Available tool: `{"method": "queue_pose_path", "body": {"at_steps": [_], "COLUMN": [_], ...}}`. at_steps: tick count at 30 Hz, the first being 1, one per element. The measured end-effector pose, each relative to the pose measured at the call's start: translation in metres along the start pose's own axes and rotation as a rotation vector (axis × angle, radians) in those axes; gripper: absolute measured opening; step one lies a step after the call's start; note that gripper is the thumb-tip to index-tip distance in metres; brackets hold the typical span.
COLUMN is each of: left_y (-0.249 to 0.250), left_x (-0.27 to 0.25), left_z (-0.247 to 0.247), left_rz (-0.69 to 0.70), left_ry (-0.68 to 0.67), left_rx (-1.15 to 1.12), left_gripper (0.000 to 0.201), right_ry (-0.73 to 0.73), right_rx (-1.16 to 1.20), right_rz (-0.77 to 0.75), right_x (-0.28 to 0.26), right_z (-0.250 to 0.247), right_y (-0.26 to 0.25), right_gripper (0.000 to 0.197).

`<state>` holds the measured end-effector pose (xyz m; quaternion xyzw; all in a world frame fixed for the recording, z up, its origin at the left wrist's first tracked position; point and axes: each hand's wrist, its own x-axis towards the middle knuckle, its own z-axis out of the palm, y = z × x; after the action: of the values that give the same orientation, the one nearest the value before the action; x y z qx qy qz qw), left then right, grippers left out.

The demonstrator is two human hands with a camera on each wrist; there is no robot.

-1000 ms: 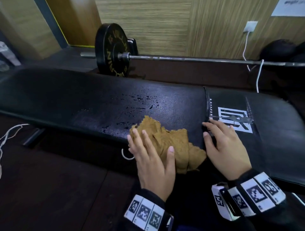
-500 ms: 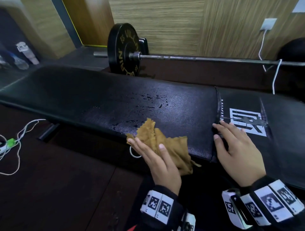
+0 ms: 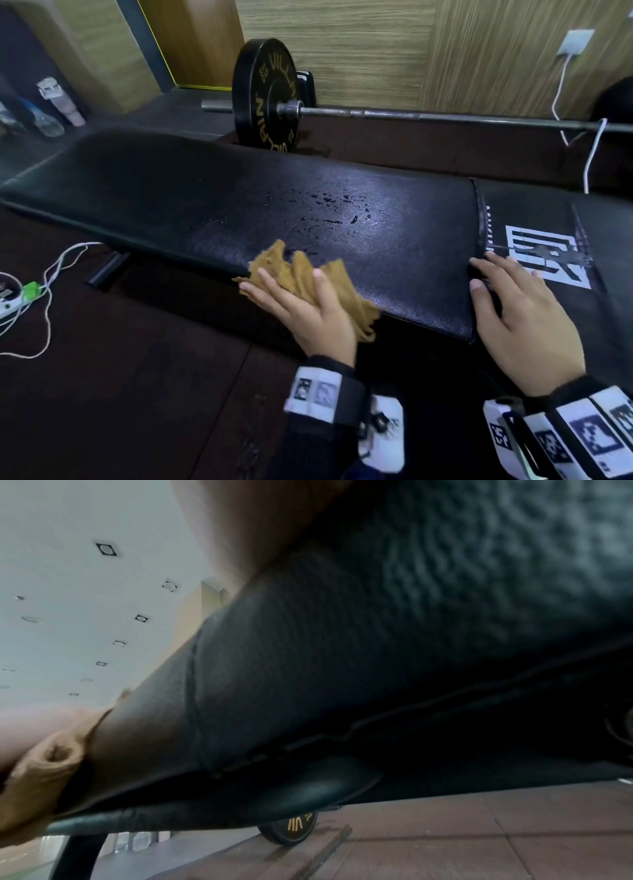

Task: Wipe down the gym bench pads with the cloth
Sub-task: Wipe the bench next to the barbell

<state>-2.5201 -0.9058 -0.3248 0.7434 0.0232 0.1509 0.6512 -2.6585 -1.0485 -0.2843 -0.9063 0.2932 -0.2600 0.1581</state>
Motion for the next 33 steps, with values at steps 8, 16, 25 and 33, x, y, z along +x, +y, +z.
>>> {"method": "queue_pose_path", "body": {"at_steps": [8, 16, 25, 33], "left_y": [-0.006, -0.015, 0.012, 0.036], "left_x": [0.037, 0.099, 0.181, 0.108], "left_z": [-0.018, -0.053, -0.049, -0.008], "left_rz": [0.016, 0.101, 0.348, 0.791], "left_ry": [-0.016, -0.122, -0.518, -0.918], "left_rx": [0.093, 0.352, 1.239, 1.102], "left_gripper": [0.078, 0.073, 0.063, 0.063], "right_ry": [0.073, 0.119, 0.142, 0.104], "right_rx": [0.037, -0.072, -0.091, -0.083], "right_rz": [0.007, -0.008, -0.005, 0.024], "right_x": [0.011, 0.016, 0.016, 0.013], "right_z": [0.017, 0.027, 0.033, 0.028], "right_y": [-0.017, -0.025, -0.028, -0.026], "right_gripper": [0.034, 0.038, 0.056, 0.046]}}
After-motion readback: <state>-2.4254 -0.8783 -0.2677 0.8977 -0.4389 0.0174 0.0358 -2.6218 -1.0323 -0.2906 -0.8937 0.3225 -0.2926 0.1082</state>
